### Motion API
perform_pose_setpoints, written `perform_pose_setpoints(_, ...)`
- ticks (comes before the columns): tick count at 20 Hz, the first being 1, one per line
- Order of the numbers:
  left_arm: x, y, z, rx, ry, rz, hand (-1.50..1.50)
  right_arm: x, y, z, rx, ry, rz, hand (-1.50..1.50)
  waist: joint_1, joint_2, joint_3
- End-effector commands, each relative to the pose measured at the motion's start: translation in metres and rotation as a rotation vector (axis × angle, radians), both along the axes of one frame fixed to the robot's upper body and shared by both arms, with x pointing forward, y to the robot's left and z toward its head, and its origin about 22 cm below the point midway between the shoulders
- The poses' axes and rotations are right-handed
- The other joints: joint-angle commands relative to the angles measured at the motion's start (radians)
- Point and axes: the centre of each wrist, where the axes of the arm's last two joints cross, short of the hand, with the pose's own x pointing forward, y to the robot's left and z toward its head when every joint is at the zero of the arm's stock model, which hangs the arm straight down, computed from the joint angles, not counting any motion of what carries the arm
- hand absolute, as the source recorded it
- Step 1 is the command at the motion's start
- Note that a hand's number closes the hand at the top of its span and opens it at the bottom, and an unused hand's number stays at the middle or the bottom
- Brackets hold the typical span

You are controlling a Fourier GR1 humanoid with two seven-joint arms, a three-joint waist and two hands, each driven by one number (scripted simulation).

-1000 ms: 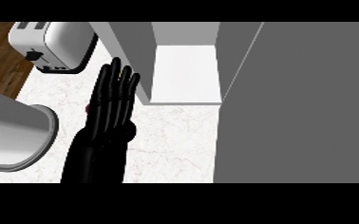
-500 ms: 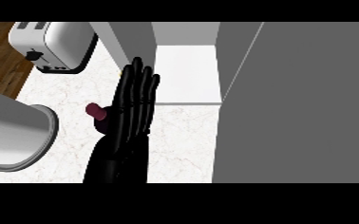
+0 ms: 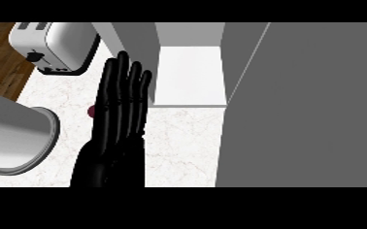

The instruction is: Pick up the wine, place it into the cabinet and close the cabinet

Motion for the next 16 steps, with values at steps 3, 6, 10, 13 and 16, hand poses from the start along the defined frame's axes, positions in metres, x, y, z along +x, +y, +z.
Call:
perform_pose_setpoints(3, -0.003, 0.009, -0.012, -0.042, 0.093, 0.062, -1.50, -0.024, 0.000, 0.013, 0.017, -0.022, 0.026, -1.50, -0.001, 0.001, 0.000)
perform_pose_setpoints(6, -0.007, 0.022, -0.014, -0.029, 0.070, 0.095, -1.50, -0.027, -0.001, 0.010, 0.041, -0.027, 0.020, -1.50, 0.000, 0.000, 0.000)
perform_pose_setpoints(10, -0.010, 0.040, -0.022, -0.025, 0.079, 0.155, -1.50, -0.024, -0.008, 0.019, 0.008, -0.025, 0.021, -1.50, 0.002, 0.001, 0.000)
perform_pose_setpoints(13, -0.006, 0.067, -0.021, -0.002, 0.084, 0.213, -1.50, -0.022, 0.005, 0.019, -0.002, -0.025, 0.023, -1.50, 0.004, 0.000, -0.001)
perform_pose_setpoints(16, -0.007, 0.078, -0.033, 0.001, 0.091, 0.274, -1.50, -0.025, -0.003, 0.005, 0.019, -0.020, 0.024, -1.50, 0.001, 0.000, 0.000)
